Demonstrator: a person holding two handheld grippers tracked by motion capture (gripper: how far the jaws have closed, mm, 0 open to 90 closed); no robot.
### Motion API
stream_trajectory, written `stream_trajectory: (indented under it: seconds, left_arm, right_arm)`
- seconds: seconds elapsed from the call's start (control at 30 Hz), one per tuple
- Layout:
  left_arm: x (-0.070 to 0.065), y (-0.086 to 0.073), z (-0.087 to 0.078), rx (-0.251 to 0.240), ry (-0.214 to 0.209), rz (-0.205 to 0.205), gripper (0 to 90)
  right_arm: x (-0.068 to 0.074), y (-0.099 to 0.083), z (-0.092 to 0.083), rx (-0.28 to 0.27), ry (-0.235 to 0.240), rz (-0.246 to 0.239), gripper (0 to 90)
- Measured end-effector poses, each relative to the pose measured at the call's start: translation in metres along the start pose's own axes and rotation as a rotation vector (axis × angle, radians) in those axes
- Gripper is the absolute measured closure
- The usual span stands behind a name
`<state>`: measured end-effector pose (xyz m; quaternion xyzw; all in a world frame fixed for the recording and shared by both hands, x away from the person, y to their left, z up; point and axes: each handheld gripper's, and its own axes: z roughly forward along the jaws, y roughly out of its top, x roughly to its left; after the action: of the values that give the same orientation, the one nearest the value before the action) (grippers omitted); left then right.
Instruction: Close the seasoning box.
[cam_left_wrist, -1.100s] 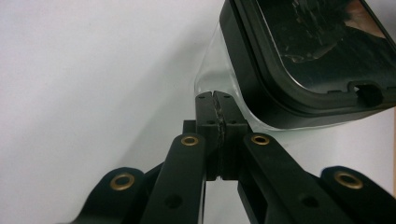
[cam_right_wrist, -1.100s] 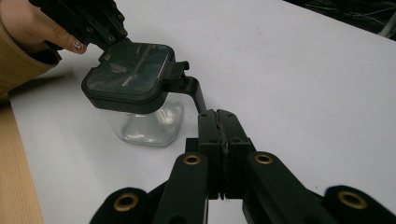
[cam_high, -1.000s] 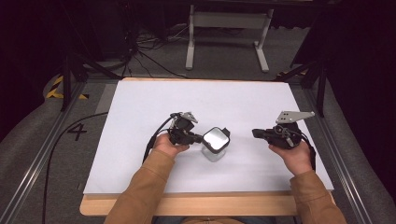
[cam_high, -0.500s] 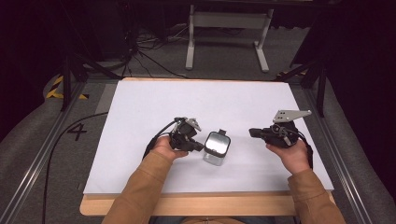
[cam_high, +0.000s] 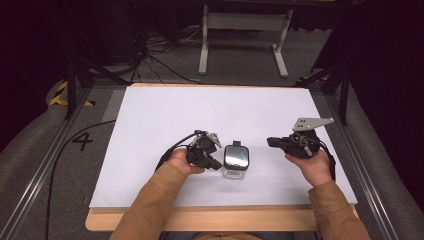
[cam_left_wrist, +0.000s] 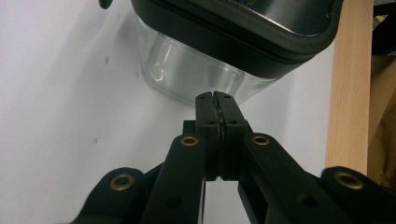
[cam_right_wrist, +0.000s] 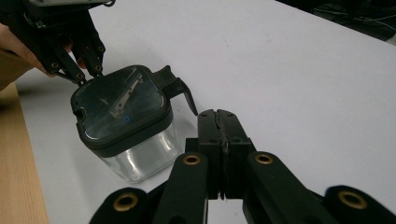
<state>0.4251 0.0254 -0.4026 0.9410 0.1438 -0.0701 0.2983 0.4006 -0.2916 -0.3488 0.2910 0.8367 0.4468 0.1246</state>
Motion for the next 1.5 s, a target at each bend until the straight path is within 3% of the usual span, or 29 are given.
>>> stream_trajectory:
  seconds: [0.23,0.5,0.57,0.7,0.73,0.9,1.0,1.1,1.17,1.33,1.5]
  left_arm:
    - [-0.004,0.003,0.003,0.020,-0.001,0.011,89.3]
    - [-0.003,0.003,-0.004,-0.004,-0.007,0.005,86.9]
    - [-0.005,0.002,-0.012,-0.035,0.019,-0.010,84.8]
    - [-0.007,0.000,-0.043,-0.162,0.062,-0.025,83.4]
    - [-0.009,-0.002,-0.053,-0.208,0.088,-0.034,83.1]
    - [-0.014,-0.017,-0.090,-0.342,0.197,-0.093,78.5]
    - [-0.012,-0.030,-0.101,-0.357,0.259,-0.136,75.8]
    - [-0.007,-0.041,-0.108,-0.357,0.293,-0.184,75.2]
    - [-0.004,-0.048,-0.113,-0.385,0.323,-0.216,72.2]
    - [0.002,-0.061,-0.122,-0.428,0.373,-0.254,65.1]
    - [0.012,-0.073,-0.126,-0.456,0.429,-0.336,57.9]
  right_arm:
    - [0.001,0.000,0.001,0.009,0.001,-0.004,89.1]
    - [0.000,0.000,0.000,0.004,-0.001,-0.003,89.1]
    - [0.000,0.001,-0.001,-0.002,-0.003,-0.002,89.0]
    - [0.001,0.003,-0.005,-0.013,-0.007,-0.007,88.5]
    - [0.001,0.004,-0.006,-0.015,-0.009,-0.010,88.0]
    - [-0.002,0.009,-0.009,-0.032,-0.018,-0.014,84.3]
    - [-0.005,0.013,-0.012,-0.045,-0.034,-0.013,81.8]
    - [-0.011,0.016,-0.017,-0.065,-0.054,-0.005,78.5]
    - [-0.016,0.016,-0.021,-0.081,-0.069,0.002,75.1]
    - [-0.027,0.013,-0.028,-0.087,-0.114,0.021,68.1]
    - [-0.042,0.003,-0.035,-0.077,-0.198,0.054,55.4]
